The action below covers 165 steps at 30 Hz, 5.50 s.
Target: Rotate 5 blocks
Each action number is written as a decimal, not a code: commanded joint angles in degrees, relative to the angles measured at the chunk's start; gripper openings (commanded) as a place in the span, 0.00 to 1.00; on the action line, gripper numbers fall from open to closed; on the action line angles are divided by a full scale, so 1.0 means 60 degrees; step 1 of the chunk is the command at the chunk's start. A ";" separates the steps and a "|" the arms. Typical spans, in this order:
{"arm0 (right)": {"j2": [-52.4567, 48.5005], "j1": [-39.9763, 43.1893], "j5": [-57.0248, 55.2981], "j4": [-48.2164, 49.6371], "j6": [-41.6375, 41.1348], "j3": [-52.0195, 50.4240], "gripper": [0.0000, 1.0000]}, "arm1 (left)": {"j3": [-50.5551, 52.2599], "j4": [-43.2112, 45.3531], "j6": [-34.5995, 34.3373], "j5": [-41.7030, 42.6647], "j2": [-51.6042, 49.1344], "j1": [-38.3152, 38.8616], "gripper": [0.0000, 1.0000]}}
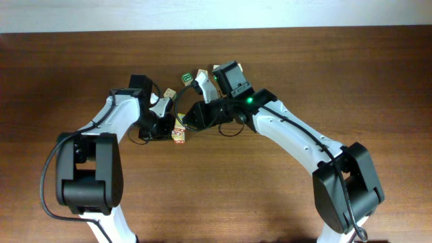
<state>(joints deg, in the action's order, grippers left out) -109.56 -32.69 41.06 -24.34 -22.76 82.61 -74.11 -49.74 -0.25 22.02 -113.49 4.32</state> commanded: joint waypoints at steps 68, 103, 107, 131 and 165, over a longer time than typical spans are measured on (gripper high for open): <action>-0.0568 -0.0433 0.0095 -0.0193 -0.0477 0.0940 0.31 | -0.1497 -0.1093 -0.0098 -0.0171 -0.0029 -0.1639 0.00; -0.0557 -0.0106 0.0849 -0.0386 -0.0630 0.1927 0.31 | -0.1497 -0.1137 -0.0095 -0.0175 -0.0029 -0.1639 0.00; -0.0550 0.0051 0.0838 -0.1104 -0.0382 0.2546 0.26 | -0.1497 -0.1137 -0.0095 -0.0175 -0.0029 -0.1639 0.00; -0.0736 0.1045 0.0011 0.0546 -0.1067 -0.1541 0.04 | -0.1497 -0.0980 -0.0095 -0.0175 -0.0029 -0.1639 0.00; -0.1647 0.1767 0.2157 0.3264 -0.5890 -0.2583 0.04 | -0.1497 -0.0973 -0.0098 -0.0175 -0.0029 -0.1621 0.00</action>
<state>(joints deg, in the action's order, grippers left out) -118.74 -21.52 53.95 -6.13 -54.15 69.73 -82.11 -55.70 -0.30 20.97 -113.49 -5.06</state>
